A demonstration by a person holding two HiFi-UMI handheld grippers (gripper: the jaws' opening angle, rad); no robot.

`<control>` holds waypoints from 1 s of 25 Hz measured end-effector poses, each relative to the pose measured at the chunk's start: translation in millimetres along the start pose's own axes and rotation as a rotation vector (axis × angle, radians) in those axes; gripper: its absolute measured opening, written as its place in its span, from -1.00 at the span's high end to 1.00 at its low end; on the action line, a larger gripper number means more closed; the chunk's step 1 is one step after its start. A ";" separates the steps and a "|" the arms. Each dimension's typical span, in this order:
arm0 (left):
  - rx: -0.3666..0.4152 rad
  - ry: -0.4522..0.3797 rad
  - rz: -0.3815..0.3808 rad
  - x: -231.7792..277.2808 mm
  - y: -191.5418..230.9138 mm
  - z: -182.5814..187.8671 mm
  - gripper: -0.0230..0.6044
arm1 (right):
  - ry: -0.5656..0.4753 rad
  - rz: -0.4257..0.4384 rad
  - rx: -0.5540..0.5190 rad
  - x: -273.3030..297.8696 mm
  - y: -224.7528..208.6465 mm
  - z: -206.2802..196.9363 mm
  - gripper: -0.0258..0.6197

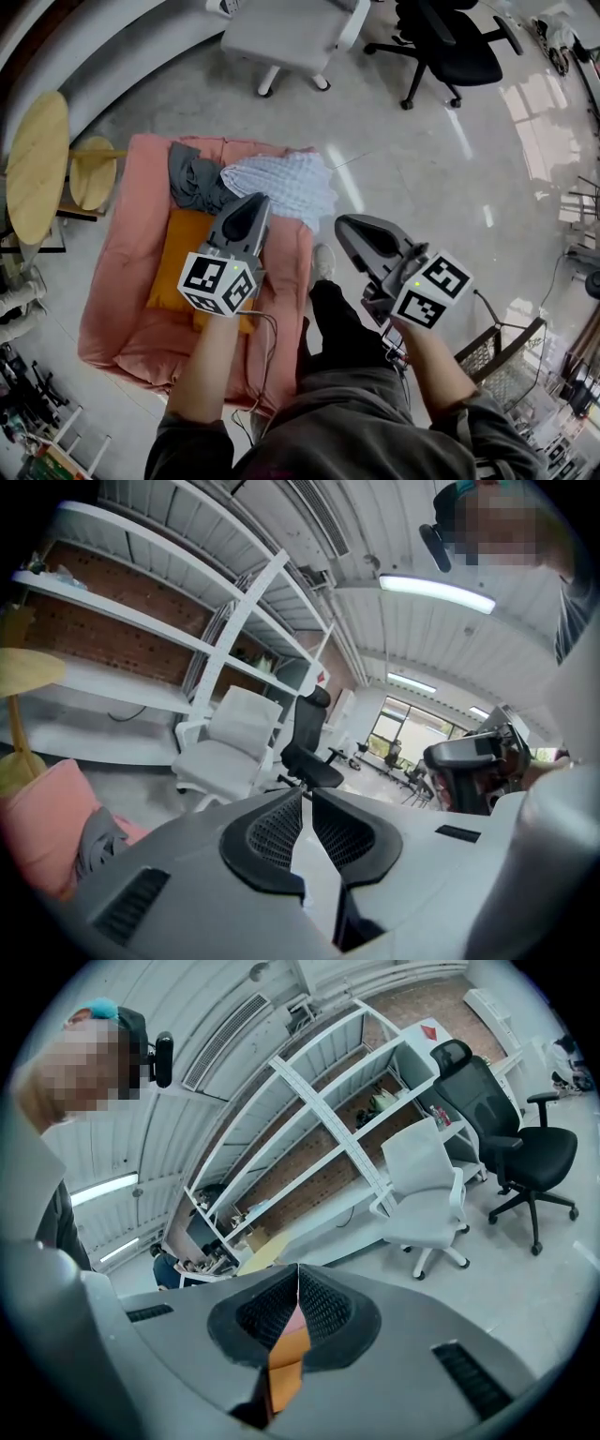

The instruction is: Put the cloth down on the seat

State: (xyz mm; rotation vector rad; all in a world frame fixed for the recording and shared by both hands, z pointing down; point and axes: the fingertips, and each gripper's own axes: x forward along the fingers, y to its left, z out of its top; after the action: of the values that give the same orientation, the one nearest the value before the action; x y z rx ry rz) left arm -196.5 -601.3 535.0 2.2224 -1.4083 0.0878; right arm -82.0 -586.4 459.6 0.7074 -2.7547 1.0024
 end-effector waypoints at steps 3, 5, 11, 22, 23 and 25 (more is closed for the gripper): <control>0.053 0.017 -0.052 -5.1 -30.6 3.5 0.84 | -0.011 0.013 -0.020 -2.5 8.8 9.2 0.87; 0.068 0.016 -0.082 -8.3 -45.9 5.2 0.88 | -0.016 0.021 -0.032 -4.0 14.4 12.3 0.87; 0.068 -0.001 -0.100 -22.1 -66.8 16.4 0.89 | -0.034 0.027 -0.047 -15.5 28.3 16.8 0.87; 0.069 -0.041 -0.091 -50.9 -81.8 41.5 0.89 | -0.061 0.043 -0.085 -22.2 47.7 35.3 0.87; 0.069 -0.044 -0.090 -51.0 -82.1 43.7 0.89 | -0.059 0.043 -0.090 -22.0 48.6 35.9 0.87; 0.070 -0.051 -0.091 -50.0 -82.1 47.3 0.89 | -0.052 0.038 -0.096 -21.3 48.2 35.9 0.87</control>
State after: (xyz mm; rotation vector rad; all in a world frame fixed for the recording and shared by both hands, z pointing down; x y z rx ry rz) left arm -158.6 -553.2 447.2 2.3575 -1.3477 0.0504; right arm -84.4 -568.6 398.4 0.6782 -2.8496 0.8641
